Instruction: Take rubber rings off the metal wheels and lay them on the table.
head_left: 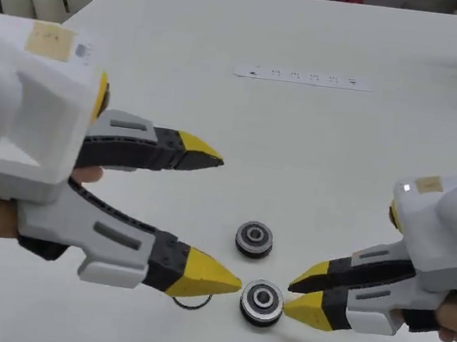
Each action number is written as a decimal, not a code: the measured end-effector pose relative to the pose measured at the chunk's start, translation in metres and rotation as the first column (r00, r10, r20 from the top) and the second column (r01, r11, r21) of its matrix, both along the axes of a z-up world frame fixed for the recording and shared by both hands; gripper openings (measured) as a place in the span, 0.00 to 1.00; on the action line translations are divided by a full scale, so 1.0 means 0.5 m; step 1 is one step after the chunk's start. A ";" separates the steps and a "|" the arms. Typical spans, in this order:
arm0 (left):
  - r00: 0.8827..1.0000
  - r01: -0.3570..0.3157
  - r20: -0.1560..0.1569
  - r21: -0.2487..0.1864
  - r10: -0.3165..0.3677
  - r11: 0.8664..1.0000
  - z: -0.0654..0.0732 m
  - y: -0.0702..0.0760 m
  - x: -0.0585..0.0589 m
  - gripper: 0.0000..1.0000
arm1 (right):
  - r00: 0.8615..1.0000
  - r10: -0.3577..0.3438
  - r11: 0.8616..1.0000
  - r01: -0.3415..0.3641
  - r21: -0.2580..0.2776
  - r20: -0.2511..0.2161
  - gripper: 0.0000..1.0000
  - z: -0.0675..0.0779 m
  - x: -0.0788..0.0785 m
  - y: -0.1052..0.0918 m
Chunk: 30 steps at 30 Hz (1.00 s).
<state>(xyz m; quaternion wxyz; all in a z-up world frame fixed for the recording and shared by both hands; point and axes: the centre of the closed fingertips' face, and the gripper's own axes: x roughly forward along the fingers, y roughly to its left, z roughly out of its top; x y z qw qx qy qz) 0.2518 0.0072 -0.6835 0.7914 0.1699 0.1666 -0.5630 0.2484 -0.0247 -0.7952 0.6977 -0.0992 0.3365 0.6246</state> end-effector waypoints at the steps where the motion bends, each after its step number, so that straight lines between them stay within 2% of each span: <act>1: 1.000 0.008 -0.005 -0.003 -0.008 1.000 -0.003 -0.006 0.000 0.65 | 1.000 0.002 1.000 -0.002 0.001 -0.002 0.14 -0.001 -0.001 0.000; 4: 0.999 0.041 -0.024 -0.007 -0.042 0.999 -0.023 -0.037 -0.004 0.62 | 1.000 0.012 1.000 -0.012 -0.005 -0.001 0.14 -0.008 -0.004 0.001; 8: 0.997 0.053 -0.052 -0.016 -0.054 0.998 -0.046 -0.053 -0.002 0.59 | 1.000 0.022 1.000 -0.022 -0.009 0.007 0.16 -0.013 -0.005 0.002; 11: 0.995 0.058 -0.079 -0.030 -0.060 0.998 -0.063 -0.060 -0.002 0.56 | 0.999 0.029 0.999 -0.028 -0.015 0.024 0.17 -0.018 -0.003 0.001; 15: 0.993 0.069 -0.100 -0.014 -0.070 0.998 -0.094 -0.059 -0.003 0.50 | 0.998 0.040 0.999 -0.040 -0.019 0.038 0.18 -0.024 -0.001 0.003; 19: 0.990 0.053 -0.129 -0.021 -0.055 0.998 -0.119 -0.058 0.002 0.44 | 0.997 0.053 0.998 -0.052 -0.020 0.048 0.18 -0.027 -0.004 0.007; 22: 0.993 0.052 -0.106 -0.022 -0.054 0.998 -0.131 -0.057 0.009 0.36 | 0.996 0.066 0.998 -0.065 -0.022 0.062 0.18 -0.029 -0.005 0.010; 24: 0.992 0.045 -0.114 -0.022 -0.047 0.999 -0.141 -0.058 0.011 0.32 | 0.995 0.069 0.997 -0.067 -0.025 0.078 0.19 -0.030 -0.002 0.011; 27: 0.993 0.051 -0.107 -0.014 -0.052 0.999 -0.158 -0.060 0.010 0.27 | 0.995 0.066 0.998 -0.064 -0.022 0.078 0.20 -0.031 -0.001 0.011; 30: 0.990 0.030 -0.140 -0.017 -0.033 0.999 -0.179 -0.058 0.012 0.23 | 0.994 0.070 0.997 -0.068 -0.022 0.084 0.20 -0.032 -0.003 0.013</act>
